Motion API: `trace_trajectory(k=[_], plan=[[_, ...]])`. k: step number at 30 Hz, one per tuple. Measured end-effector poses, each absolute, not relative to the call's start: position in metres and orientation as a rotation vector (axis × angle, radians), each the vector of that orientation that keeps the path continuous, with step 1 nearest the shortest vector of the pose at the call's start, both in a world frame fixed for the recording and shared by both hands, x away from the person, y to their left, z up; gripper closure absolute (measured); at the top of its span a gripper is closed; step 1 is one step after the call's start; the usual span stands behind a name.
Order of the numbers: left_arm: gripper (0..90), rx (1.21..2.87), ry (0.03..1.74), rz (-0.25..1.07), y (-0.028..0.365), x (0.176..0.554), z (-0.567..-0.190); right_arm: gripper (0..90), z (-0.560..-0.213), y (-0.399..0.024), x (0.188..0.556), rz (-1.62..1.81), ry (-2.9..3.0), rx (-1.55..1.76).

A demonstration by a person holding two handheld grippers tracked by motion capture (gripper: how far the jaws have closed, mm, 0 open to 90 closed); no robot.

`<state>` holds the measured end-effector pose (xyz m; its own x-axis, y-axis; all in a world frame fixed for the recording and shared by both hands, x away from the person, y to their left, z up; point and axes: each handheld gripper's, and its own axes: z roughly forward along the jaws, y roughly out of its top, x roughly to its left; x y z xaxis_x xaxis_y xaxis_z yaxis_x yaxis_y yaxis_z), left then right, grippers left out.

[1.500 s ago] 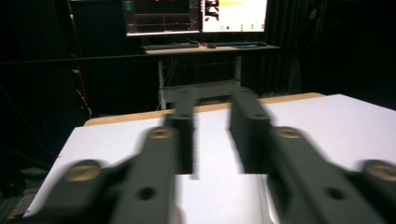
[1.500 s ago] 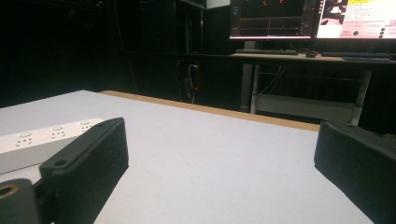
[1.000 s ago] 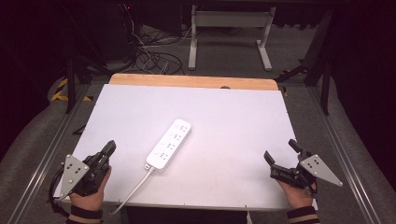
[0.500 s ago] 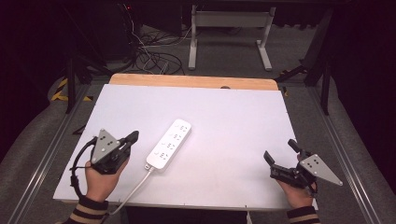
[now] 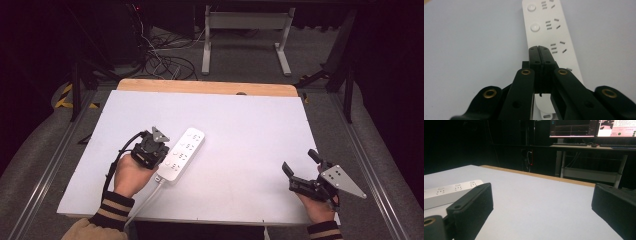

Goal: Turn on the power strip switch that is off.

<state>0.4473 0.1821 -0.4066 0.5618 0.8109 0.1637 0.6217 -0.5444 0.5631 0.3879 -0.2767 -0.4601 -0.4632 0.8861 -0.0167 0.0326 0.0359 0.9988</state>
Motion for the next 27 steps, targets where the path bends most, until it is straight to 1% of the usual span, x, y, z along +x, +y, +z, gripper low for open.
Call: trace_trajectory(k=[2, 7, 13, 17, 27], plan=[[90.0, 2.392, 1.177, 0.54, 0.181, 0.451, -0.412, 3.9, -0.46, -0.276, 0.388, 1.509, 1.603, 0.952], [90.0, 2.429, 1.178, 0.488, 0.177, 0.453, -0.417, 3.9, -0.461, -0.276, 0.388, 1.502, 1.61, 0.95], [90.0, 2.421, 1.2, 0.414, 0.18, 0.457, -0.43, 3.9, -0.461, -0.276, 0.388, 1.504, 1.616, 0.951], [90.0, 2.406, 1.201, 0.393, 0.182, 0.457, -0.434, 3.9, -0.461, -0.276, 0.388, 1.501, 1.618, 0.949], [90.0, 2.401, 1.198, 0.43, 0.18, 0.455, -0.438, 4.0, -0.461, -0.276, 0.387, 1.501, 1.616, 0.948]])
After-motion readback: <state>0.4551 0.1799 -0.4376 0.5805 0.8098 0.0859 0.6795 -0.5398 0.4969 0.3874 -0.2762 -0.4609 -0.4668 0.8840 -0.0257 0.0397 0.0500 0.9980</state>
